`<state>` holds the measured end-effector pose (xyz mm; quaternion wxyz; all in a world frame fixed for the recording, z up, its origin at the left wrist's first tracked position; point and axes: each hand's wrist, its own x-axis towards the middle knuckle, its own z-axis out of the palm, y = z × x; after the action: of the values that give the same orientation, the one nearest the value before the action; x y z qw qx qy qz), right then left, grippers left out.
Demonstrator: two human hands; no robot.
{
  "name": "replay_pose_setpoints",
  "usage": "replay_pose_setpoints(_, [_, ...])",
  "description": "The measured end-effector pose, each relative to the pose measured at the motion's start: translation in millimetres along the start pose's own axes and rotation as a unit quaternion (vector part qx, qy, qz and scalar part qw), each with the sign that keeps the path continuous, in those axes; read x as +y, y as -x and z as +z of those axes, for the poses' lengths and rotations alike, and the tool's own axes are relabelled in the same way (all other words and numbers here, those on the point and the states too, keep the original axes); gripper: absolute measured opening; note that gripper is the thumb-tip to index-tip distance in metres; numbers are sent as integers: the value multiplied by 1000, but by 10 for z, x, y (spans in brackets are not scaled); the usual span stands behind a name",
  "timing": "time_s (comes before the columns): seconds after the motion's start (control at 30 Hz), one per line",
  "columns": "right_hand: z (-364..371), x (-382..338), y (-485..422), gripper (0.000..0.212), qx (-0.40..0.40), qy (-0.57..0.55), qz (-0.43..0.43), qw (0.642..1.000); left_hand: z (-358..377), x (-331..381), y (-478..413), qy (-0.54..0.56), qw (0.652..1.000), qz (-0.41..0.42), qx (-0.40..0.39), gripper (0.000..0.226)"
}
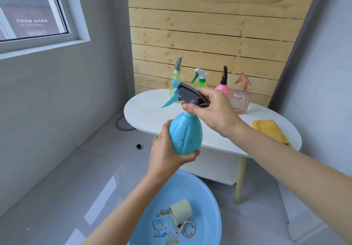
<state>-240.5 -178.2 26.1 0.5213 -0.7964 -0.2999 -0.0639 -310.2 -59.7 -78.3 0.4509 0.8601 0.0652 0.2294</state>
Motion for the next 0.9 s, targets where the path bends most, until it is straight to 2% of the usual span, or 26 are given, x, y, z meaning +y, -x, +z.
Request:
replay_pose_setpoints(0.13, [-300, 42, -62, 21, -22, 1, 0, 1000, 124, 177, -174, -9, 999, 10, -42, 94])
replay_pose_setpoints(0.23, [-584, 64, -157, 19, -58, 73, 12, 996, 261, 333, -332, -3, 996, 15, -83, 96])
replay_pose_setpoints(0.33, [-874, 156, -286, 3, -67, 82, 23, 994, 452, 496, -515, 20, 993, 21, -114, 93])
replay_pose_setpoints(0.4, [-1062, 266, -384, 4, -47, 109, 23, 993, 619, 602, -679, 9, 991, 34, -133, 95])
replay_pose_setpoints(0.5, [-1298, 423, -484, 18, -13, 139, 42, 989, 906, 743, -913, -6, 986, 45, -159, 100])
replay_pose_setpoints(0.73, [-1924, 1002, -816, 6, 41, 175, 72, 981, 1779, 961, -1498, -14, 978, 84, -191, 103])
replay_pose_setpoints(0.9, [-2229, 1562, -1082, 7, 64, 217, 99, 969, 2406, 960, -1958, -50, 965, 100, -238, 107])
